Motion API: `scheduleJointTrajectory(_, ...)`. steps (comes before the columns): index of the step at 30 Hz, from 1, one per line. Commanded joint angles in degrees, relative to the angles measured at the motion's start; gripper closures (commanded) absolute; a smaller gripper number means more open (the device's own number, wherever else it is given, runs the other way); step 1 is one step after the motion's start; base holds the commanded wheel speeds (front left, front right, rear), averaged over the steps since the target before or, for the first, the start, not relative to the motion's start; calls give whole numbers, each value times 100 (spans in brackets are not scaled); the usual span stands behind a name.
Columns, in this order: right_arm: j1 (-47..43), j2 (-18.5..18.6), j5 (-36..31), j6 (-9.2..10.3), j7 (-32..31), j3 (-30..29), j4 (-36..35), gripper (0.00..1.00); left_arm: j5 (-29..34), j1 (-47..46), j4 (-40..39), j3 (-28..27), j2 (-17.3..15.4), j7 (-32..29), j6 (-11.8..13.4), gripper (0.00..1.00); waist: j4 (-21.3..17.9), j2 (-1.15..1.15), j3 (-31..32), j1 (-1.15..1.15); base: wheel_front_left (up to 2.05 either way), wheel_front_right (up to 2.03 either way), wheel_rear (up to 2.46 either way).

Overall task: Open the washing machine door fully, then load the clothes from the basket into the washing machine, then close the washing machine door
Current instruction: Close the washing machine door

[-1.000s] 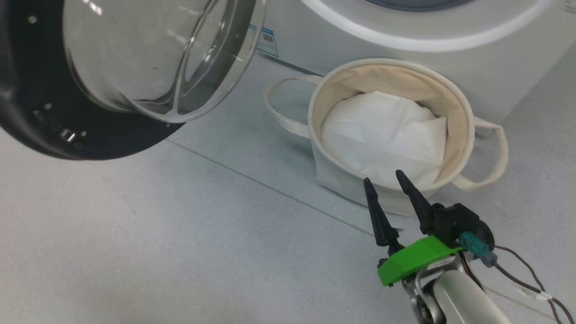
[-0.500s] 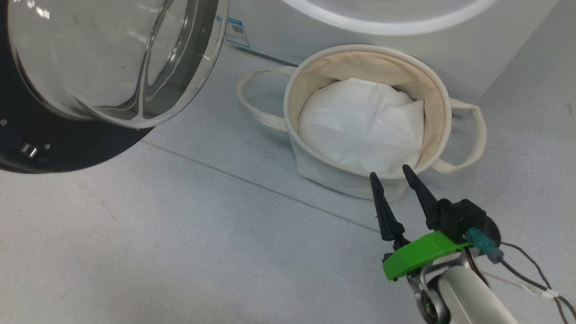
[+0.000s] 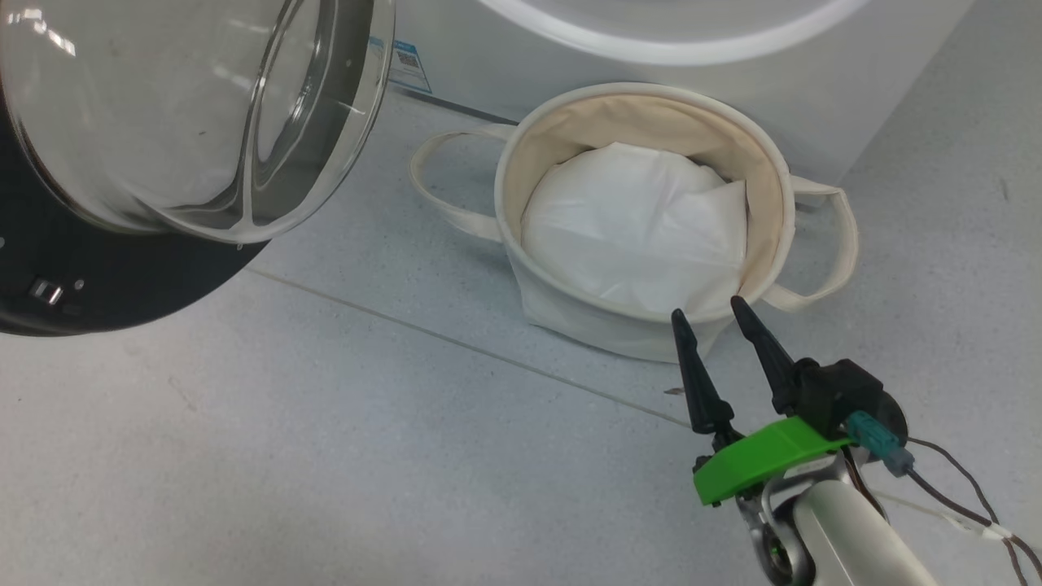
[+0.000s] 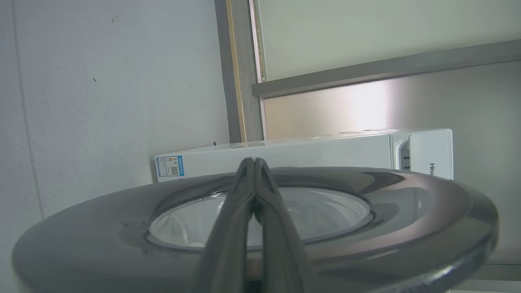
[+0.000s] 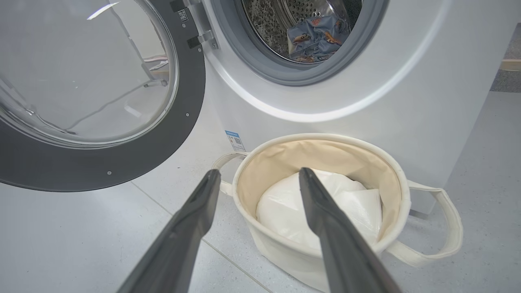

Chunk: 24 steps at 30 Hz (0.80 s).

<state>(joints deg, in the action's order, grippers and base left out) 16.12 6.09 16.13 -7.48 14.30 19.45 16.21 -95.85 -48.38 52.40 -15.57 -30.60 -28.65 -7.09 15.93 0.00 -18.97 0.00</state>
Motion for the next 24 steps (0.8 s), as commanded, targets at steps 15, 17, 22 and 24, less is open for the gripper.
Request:
scheduleJointTrajectory(15, -58, -212, 37, -1, 70, 144, -89, 0, 216, 229, -750, 490, 356, -1018, -39, 100, 41, 0, 375, 0, 0, 0, 0)
scheduleJointTrajectory(17, -90, -237, 45, -1, 70, 112, -91, 0, 161, 321, -882, 523, 282, -1320, -39, 100, 32, 0, 441, 0, 0, 0, 0)
scheduleJointTrajectory(22, -131, -283, 49, -1, 70, 93, -86, 0, 109, 450, -1225, 646, 334, -1703, -1, 100, 8, 0, 512, 0, 0, 0, 0)
scheduleJointTrajectory(24, -121, -295, 54, -1, 70, 74, -100, 0, 67, 470, -1339, 616, 343, -1725, 89, 100, -3, 0, 502, 0, 0, 0, 0)
